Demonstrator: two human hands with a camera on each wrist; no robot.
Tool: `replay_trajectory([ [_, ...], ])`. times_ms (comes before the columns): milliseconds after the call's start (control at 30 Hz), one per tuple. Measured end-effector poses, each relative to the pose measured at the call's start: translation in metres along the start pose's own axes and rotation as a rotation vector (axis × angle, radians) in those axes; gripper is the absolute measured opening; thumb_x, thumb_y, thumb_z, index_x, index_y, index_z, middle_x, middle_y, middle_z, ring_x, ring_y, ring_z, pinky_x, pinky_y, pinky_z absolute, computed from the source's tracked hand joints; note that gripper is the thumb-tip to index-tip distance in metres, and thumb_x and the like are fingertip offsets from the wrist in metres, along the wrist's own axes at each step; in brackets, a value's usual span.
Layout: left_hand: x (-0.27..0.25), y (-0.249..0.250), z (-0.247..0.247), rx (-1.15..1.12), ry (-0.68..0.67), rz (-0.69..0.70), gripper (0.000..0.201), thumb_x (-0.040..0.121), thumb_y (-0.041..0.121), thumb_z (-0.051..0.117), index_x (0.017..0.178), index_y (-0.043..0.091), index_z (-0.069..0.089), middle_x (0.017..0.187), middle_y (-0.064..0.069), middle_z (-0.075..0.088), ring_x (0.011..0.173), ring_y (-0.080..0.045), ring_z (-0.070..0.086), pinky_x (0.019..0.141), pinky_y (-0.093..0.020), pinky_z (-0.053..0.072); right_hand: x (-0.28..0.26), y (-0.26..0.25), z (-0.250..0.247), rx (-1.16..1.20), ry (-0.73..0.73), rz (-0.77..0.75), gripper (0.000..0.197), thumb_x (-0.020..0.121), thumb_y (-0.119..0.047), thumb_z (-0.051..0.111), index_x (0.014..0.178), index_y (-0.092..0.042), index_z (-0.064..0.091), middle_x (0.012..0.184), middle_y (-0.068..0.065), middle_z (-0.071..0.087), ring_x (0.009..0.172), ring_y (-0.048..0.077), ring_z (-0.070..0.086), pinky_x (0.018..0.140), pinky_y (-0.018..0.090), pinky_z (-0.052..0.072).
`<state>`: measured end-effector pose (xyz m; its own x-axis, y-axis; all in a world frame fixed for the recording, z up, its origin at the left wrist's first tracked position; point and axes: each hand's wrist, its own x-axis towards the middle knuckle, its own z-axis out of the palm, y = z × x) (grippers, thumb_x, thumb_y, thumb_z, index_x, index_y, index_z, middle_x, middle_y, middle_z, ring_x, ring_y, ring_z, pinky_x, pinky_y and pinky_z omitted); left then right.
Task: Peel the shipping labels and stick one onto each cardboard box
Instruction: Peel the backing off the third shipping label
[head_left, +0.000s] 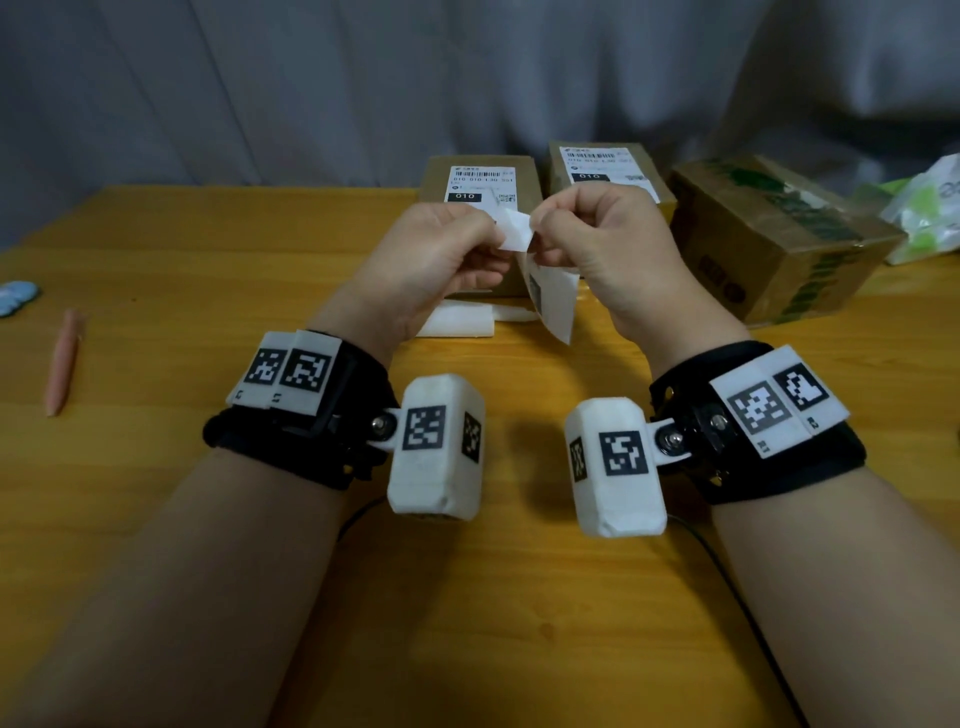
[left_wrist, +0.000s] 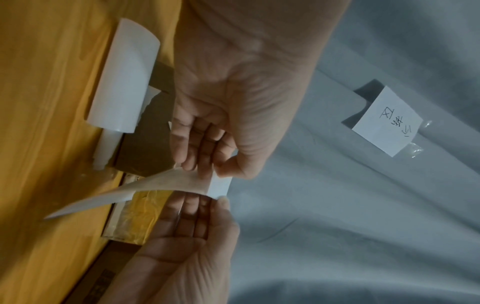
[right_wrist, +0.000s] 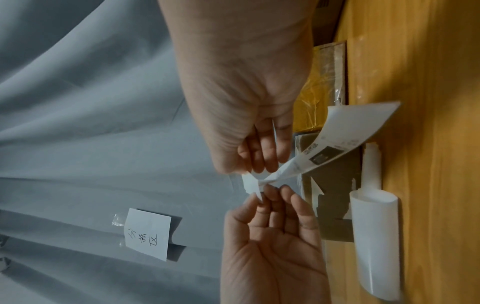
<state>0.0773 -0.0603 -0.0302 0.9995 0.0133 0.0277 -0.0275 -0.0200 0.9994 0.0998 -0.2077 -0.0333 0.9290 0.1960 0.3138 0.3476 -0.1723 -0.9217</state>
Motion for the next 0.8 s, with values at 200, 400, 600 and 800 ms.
replay_trajectory([
  [200, 0.003, 0.000, -0.001, 0.023, 0.008, -0.004, 0.020, 0.087, 0.001, 0.048, 0.072, 0.009, 0.058, 0.081, -0.010, 0.065, 0.076, -0.017, 0.064, 0.074, -0.025, 0.056, 0.001, 0.002, 0.002, -0.028, -0.024, -0.026, 0.010, 0.084, -0.007, 0.061, 0.077, -0.011, 0.066, 0.073, 0.004, 0.067, 0.073, 0.016, 0.063, 0.080, 0.037, 0.055],
  [400, 0.002, -0.001, -0.007, 0.025, -0.062, 0.088, 0.022, 0.091, 0.023, 0.058, 0.074, 0.011, 0.063, 0.071, 0.001, 0.068, 0.068, -0.009, 0.061, 0.070, -0.020, 0.054, 0.000, -0.003, 0.004, -0.075, -0.067, -0.078, 0.012, 0.086, -0.009, 0.061, 0.075, -0.012, 0.065, 0.077, 0.011, 0.066, 0.073, 0.018, 0.060, 0.080, 0.046, 0.054],
  [600, 0.001, -0.002, -0.010, 0.004, -0.089, 0.110, 0.018, 0.092, 0.019, 0.055, 0.084, 0.005, 0.063, 0.074, 0.001, 0.072, 0.070, -0.006, 0.067, 0.068, -0.015, 0.054, -0.001, -0.004, 0.004, 0.024, -0.062, -0.038, 0.009, 0.086, -0.005, 0.058, 0.081, -0.004, 0.066, 0.066, 0.008, 0.063, 0.065, 0.021, 0.058, 0.072, 0.041, 0.052],
  [800, 0.002, 0.000, -0.010, -0.019, -0.083, 0.076, 0.015, 0.092, 0.012, 0.055, 0.082, 0.006, 0.064, 0.075, -0.006, 0.066, 0.065, -0.007, 0.062, 0.063, -0.015, 0.053, 0.002, -0.002, 0.003, 0.056, -0.001, -0.029, 0.009, 0.085, -0.006, 0.059, 0.080, -0.007, 0.066, 0.077, 0.014, 0.068, 0.074, 0.027, 0.065, 0.078, 0.041, 0.055],
])
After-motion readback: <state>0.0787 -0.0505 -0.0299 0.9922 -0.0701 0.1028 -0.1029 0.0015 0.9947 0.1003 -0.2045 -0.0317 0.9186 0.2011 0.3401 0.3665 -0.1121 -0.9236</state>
